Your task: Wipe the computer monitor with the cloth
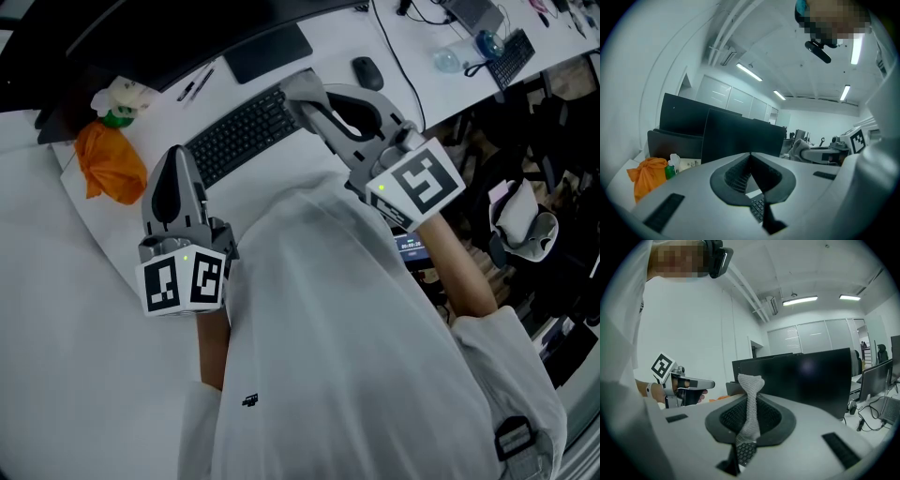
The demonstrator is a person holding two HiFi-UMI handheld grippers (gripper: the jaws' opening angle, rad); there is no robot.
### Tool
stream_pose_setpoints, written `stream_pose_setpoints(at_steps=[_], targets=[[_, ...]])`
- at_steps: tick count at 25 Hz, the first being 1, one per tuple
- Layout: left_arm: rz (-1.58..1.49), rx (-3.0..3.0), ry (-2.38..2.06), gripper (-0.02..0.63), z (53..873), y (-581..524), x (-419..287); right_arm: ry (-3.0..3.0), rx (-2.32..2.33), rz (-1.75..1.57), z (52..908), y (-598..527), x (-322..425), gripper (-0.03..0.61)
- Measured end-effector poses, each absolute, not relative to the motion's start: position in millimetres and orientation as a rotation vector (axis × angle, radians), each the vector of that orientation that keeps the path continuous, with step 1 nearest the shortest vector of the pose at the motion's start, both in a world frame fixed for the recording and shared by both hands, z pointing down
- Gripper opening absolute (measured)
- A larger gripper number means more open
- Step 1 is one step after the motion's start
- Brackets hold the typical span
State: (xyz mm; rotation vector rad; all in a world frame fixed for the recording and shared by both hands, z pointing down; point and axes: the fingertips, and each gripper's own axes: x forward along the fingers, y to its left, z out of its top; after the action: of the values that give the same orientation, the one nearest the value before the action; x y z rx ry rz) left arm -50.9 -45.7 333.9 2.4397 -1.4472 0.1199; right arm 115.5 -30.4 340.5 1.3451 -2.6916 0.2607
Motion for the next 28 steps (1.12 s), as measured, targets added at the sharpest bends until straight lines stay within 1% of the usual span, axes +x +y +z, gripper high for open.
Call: stream_pose_setpoints(at_steps=[28], targets=[[0.121,2.446,-1.448,0.018,329.5,-45.2,-43.6,-2.677,1.362,0.291,338.1,-34.2,121.1,0.038]])
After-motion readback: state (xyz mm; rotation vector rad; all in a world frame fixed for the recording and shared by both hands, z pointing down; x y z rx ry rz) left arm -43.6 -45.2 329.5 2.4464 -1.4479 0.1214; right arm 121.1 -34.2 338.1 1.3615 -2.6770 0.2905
